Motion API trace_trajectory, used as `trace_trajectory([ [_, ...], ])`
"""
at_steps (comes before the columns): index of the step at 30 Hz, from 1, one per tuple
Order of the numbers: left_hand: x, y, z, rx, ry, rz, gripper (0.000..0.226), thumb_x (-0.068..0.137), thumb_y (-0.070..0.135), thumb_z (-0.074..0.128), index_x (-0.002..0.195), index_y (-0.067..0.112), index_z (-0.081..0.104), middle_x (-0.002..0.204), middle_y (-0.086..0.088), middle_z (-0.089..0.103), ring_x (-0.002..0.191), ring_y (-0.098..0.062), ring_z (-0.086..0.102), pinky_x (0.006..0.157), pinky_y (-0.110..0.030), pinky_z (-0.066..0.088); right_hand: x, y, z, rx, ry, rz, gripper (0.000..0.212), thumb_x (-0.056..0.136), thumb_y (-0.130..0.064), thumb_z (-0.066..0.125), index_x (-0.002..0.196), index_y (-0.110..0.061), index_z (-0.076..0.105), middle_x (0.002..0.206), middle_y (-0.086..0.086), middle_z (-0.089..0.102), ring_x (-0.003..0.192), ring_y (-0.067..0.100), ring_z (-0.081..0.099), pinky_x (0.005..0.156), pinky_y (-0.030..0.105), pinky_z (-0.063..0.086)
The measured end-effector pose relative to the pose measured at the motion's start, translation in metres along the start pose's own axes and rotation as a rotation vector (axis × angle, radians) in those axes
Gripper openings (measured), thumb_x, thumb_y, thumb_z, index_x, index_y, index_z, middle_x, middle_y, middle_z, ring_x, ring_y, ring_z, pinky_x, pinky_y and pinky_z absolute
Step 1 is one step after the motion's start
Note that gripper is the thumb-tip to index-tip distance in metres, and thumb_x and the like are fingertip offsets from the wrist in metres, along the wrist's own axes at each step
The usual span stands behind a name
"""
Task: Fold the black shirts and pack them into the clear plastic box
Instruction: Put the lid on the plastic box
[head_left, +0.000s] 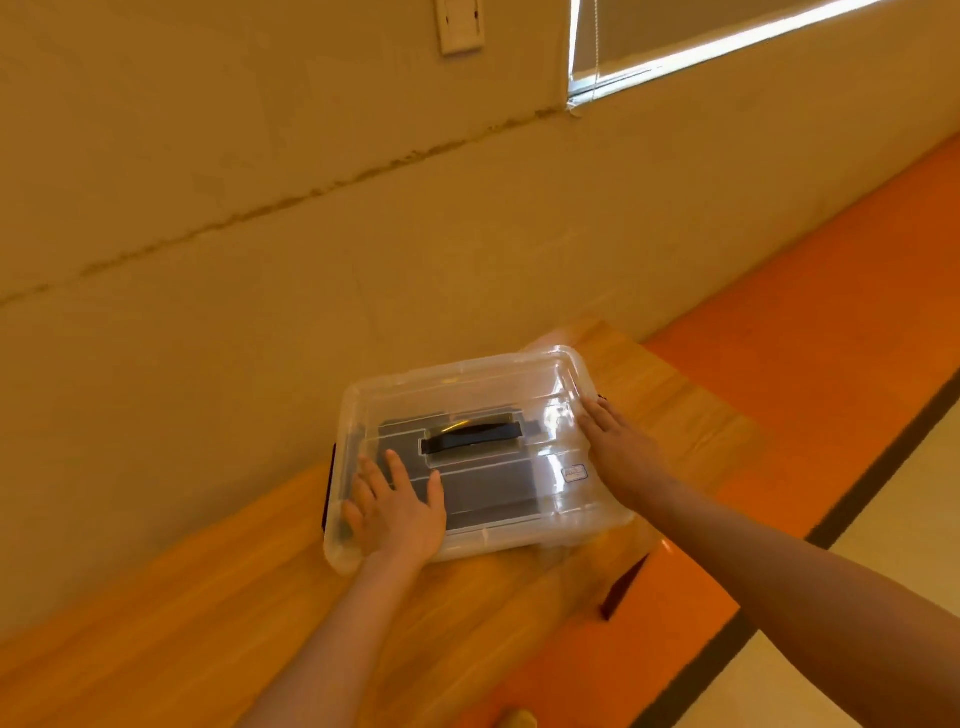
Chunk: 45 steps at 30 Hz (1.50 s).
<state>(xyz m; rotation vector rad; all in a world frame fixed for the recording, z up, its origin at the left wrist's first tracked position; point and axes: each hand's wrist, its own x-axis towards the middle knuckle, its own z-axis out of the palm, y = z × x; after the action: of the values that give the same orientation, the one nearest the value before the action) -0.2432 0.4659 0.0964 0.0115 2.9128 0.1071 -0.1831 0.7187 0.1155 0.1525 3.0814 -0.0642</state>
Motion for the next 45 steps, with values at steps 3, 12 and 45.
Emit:
trace_trajectory([
  [3,-0.035,-0.009,0.004,0.014,0.014,-0.089,0.077,0.095,0.064,0.010,0.154,0.017,-0.006,0.161,-0.014,-0.001,0.147,-0.035,0.006,0.118,-0.048,0.009,0.006,0.004,0.011,-0.058,0.013,-0.122,0.046,0.099,-0.016,0.046,0.144,-0.009,0.038,0.156,0.010,0.026,0.146,0.027,0.019,0.115,0.036,0.026],
  [12,-0.100,-0.038,0.017,0.030,0.092,-0.201,0.082,0.090,0.073,0.013,0.155,0.023,0.002,0.161,-0.010,0.002,0.147,-0.031,0.005,0.119,-0.042,0.010,0.001,-0.023,0.024,0.137,0.160,-0.321,0.032,0.098,-0.030,0.042,0.116,-0.012,0.062,0.139,0.013,0.051,0.131,0.031,0.046,0.107,0.040,0.036],
  [45,-0.063,-0.114,0.028,-0.286,0.330,-0.265,0.056,0.099,0.046,0.038,0.148,0.020,0.030,0.157,-0.008,0.025,0.146,-0.027,0.017,0.119,-0.046,0.015,0.038,-0.012,0.043,0.260,0.118,0.012,0.059,0.100,-0.044,0.035,0.144,-0.006,0.032,0.153,0.016,0.031,0.140,0.032,0.030,0.115,0.046,0.023],
])
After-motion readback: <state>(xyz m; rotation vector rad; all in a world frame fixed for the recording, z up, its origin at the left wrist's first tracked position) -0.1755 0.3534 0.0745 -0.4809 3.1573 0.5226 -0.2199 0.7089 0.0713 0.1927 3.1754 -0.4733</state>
